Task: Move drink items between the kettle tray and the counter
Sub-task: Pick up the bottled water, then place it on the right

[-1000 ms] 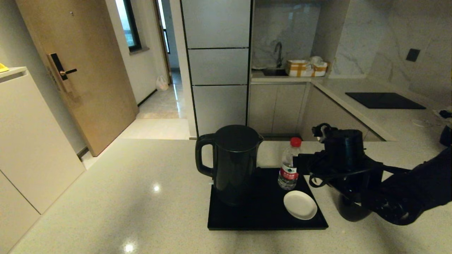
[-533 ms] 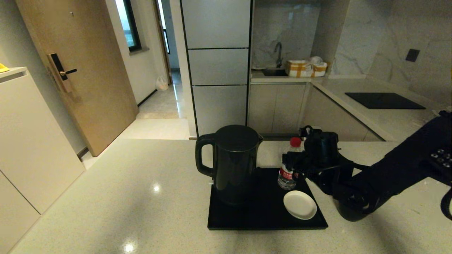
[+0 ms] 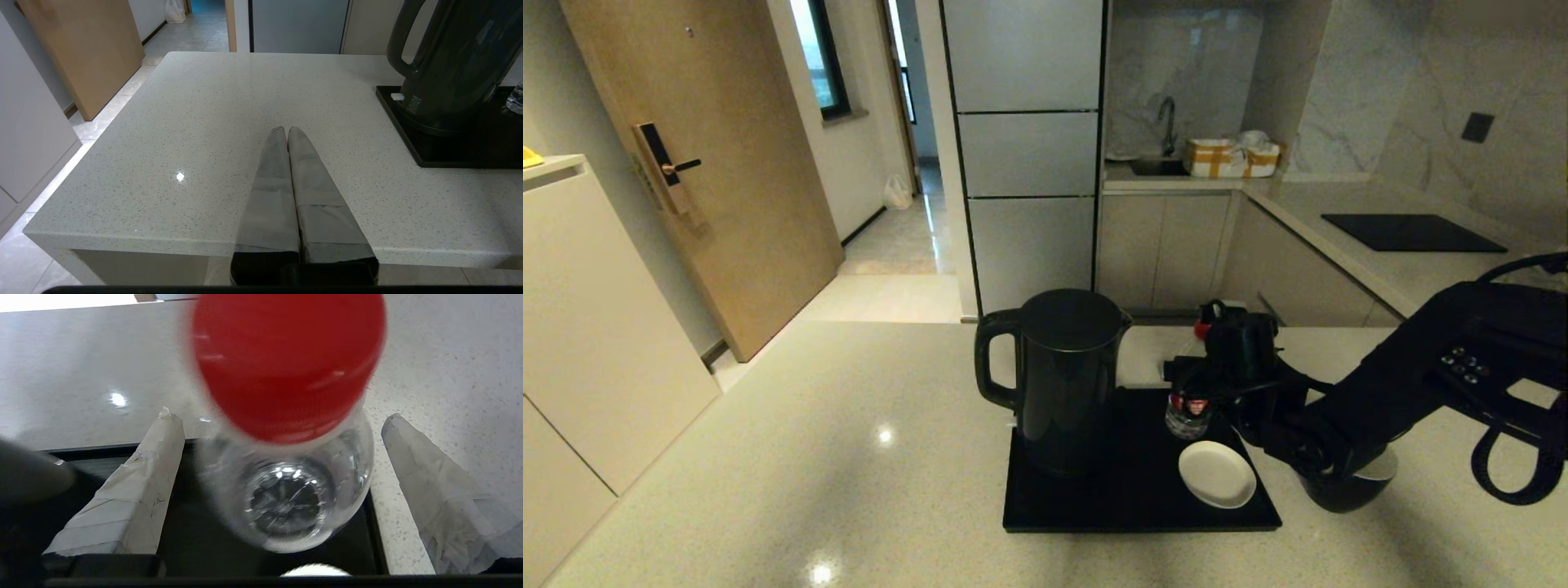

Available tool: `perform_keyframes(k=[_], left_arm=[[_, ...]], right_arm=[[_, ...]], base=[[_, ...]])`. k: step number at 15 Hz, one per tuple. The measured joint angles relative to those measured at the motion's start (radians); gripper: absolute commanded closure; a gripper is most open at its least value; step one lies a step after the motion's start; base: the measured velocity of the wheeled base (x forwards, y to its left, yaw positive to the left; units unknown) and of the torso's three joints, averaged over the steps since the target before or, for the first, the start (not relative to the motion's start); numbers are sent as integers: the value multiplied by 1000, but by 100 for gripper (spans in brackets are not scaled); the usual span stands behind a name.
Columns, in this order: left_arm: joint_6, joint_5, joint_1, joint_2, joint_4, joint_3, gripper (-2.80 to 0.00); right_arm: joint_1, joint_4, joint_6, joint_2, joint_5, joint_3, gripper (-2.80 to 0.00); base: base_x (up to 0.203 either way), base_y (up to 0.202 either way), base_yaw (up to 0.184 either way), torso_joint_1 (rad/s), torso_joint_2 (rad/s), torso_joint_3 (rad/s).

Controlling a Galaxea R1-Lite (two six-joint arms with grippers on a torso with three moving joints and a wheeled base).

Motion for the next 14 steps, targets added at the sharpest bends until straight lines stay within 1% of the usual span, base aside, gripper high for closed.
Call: perform_keyframes(k=[4, 9, 11, 14], left_arm=[[0, 0, 0, 0, 0, 0, 0], [0, 0, -1, 0, 0, 0, 0], [0, 0, -1, 0, 0, 0, 0], [0, 1, 0, 0, 0, 0, 0]], right_arm=[[-16, 0, 0, 27, 0, -12, 0], [-20, 13, 0, 13, 0, -4, 0], [-21, 49, 4, -31, 0, 4, 0], [-29, 165, 6, -181, -21, 7, 0]], base=[[0, 0, 0, 0, 0, 0], [0, 0, 0, 0, 0, 0], [0, 0, 0, 0, 0, 0], [0, 0, 0, 0, 0, 0]])
